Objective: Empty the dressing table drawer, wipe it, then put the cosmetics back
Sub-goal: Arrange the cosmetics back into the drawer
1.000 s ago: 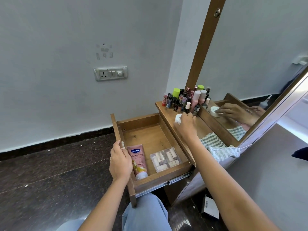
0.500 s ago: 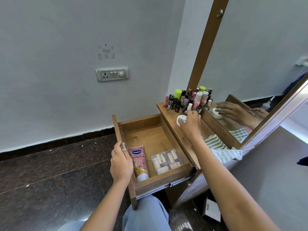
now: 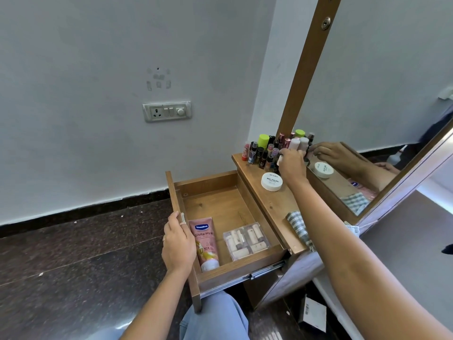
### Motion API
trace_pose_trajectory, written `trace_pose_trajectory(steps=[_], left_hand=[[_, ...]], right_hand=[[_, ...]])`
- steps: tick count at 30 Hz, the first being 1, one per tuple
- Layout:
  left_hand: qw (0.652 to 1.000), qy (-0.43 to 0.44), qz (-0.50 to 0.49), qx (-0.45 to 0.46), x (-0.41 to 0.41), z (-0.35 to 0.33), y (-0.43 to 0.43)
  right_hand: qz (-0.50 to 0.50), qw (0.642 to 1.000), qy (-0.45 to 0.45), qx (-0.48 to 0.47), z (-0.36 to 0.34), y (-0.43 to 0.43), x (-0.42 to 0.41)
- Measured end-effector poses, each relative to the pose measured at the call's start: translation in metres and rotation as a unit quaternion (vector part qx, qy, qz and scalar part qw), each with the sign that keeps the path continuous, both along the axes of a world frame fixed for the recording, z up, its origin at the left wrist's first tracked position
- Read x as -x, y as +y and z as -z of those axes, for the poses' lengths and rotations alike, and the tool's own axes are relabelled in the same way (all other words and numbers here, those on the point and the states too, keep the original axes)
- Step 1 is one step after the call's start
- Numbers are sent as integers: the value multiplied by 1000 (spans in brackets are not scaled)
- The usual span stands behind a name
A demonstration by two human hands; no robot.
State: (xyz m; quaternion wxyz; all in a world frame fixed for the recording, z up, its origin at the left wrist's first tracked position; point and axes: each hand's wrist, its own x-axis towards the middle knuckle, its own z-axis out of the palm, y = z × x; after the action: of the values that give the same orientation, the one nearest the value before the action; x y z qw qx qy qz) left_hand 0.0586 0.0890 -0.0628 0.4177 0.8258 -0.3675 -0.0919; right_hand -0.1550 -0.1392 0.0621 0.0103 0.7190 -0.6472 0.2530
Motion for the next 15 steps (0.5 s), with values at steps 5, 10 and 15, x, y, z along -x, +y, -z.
trace_pose_trajectory(steps=[5,10,15], left_hand=[[1000,1,-2,-2,0,0,-1],[1000,7,-4,-5,0,0,-1],[1000,9,-3,-5,0,0,-1]], right_hand=[[-11,1000,26,-3,-2,-3,2],[-34,998,55,-4,-5,-6,2],[-28,999,45,-11,-12,-7,5]])
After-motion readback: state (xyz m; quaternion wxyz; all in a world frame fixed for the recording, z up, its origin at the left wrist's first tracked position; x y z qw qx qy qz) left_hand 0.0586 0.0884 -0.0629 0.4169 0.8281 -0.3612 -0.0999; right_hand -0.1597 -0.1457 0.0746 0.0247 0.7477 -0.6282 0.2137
